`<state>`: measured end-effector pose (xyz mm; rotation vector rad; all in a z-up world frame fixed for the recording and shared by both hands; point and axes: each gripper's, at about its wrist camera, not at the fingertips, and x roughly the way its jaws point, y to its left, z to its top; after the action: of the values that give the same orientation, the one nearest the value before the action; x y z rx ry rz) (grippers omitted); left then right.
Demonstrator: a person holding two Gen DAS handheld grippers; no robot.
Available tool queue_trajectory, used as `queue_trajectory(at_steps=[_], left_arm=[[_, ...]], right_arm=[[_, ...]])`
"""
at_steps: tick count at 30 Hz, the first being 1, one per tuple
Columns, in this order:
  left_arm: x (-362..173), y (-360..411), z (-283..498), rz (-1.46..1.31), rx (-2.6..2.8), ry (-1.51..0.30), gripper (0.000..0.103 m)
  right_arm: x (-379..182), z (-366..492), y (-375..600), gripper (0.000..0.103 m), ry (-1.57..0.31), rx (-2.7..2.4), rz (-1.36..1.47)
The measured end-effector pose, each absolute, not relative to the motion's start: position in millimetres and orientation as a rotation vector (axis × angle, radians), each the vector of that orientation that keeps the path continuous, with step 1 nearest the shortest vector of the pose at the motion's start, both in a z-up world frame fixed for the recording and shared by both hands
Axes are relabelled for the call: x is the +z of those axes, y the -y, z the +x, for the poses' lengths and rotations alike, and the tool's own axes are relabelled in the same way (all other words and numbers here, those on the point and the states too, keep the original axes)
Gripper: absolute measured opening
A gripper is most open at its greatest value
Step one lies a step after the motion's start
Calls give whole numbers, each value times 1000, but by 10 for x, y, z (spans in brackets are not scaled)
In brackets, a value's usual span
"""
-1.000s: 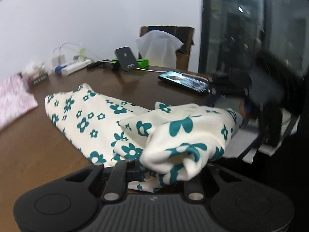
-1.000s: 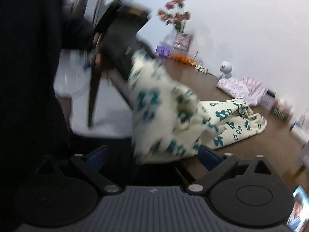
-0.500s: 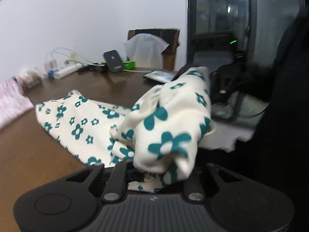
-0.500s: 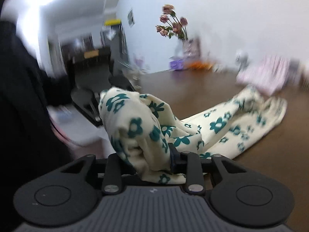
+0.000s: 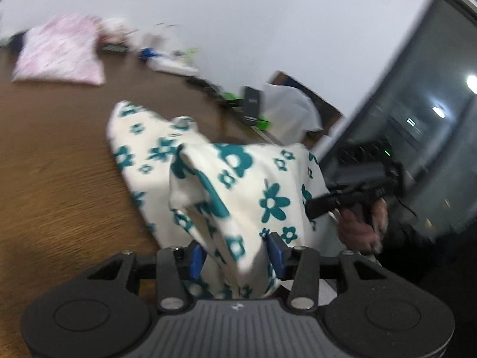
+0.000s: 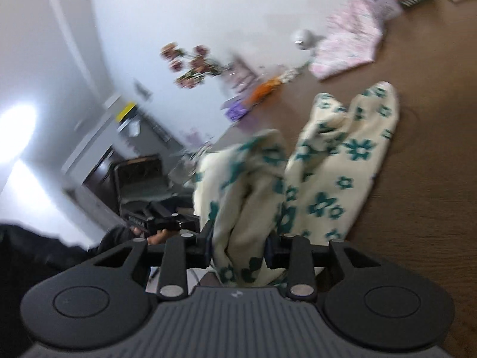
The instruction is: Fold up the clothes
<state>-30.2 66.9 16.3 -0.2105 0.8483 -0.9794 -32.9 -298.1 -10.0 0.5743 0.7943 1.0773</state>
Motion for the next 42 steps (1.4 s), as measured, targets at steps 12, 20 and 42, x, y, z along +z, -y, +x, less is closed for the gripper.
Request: queue_trajectory(at_steps=[12,20,42], left_arm=[[211,-617,-463,-136,-866,-788,51],[155,-523,-654,-24,-878,-732,51],[244,-659,-1262,203,-841,-495,0]], right_arm=[[175,-717,2929,47,-579,656,315],[79,-1248,2341,38,-390,757,51],[48,-1431,2873,4,-451,815,126]])
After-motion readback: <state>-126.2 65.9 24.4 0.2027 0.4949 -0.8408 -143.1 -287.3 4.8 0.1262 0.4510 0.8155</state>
